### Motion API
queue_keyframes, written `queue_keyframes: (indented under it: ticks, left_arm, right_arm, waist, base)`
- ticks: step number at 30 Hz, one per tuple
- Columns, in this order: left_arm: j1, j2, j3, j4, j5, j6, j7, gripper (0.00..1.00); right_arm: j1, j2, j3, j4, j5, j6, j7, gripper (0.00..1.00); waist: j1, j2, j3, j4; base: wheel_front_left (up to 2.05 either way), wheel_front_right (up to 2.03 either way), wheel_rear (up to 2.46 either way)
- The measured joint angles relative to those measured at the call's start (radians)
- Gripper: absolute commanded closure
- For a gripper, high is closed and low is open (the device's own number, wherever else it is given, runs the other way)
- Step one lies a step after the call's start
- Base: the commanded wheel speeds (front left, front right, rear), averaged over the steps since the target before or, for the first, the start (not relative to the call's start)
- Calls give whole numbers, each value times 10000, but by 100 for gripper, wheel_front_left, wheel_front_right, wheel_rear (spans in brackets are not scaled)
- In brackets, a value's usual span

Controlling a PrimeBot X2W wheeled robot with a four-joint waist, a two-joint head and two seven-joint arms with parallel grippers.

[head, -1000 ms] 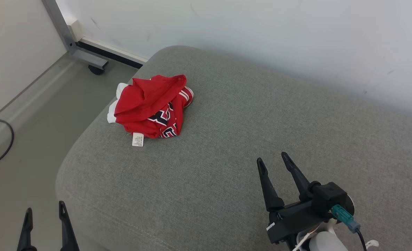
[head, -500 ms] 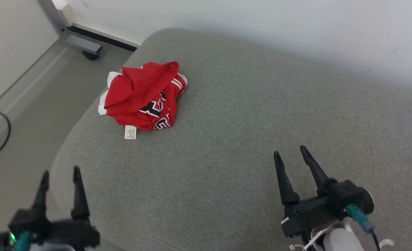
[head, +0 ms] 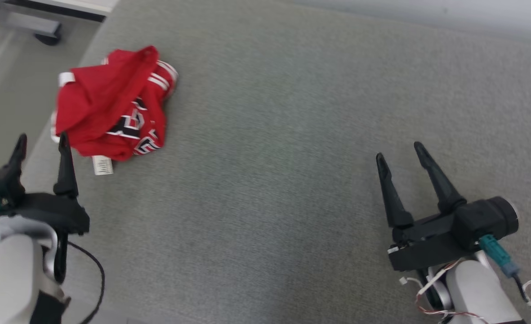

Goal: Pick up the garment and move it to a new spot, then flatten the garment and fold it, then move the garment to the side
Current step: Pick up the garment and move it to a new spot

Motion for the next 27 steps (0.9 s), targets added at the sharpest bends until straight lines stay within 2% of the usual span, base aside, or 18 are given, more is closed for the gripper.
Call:
queue_keyframes:
  ticks: [6, 10, 13, 18, 27]
  left_arm:
    - [-1199, 786, -965, 1392, -362, -21, -2, 0]
    - [-1604, 1032, -1072, 2080, -322, -4, 0, 0]
    - [-1882, 1198, -978, 2355, -232, 395, 0, 0]
    - [-2007, 1310, -1003, 2050, 117, 955, 0, 0]
    - [-1917, 1239, -1193, 2182, 349, 1011, 0, 0]
  right_arm:
    - [-217, -405, -228, -322, 0, 0, 2, 0]
    - [-204, -481, -295, -385, 2, 0, 2, 0]
    - [-215, -477, -357, -466, 6, 0, 0, 0]
    - [-221, -391, -491, -508, 23, 2, 0, 0]
    - [-221, -150, -437, -290, 38, 0, 0, 0]
  waist:
    - [1, 0, 781, -641]
    - [1, 0, 1085, -976]
    - [0, 1, 1317, -1300]
    - [-1, 0, 1577, -1701]
    - [-3, 0, 1444, -1718]
  base:
    - [0, 0, 0]
    - [0, 0, 0]
    - [0, 0, 0]
    - [0, 0, 0]
    - [0, 0, 0]
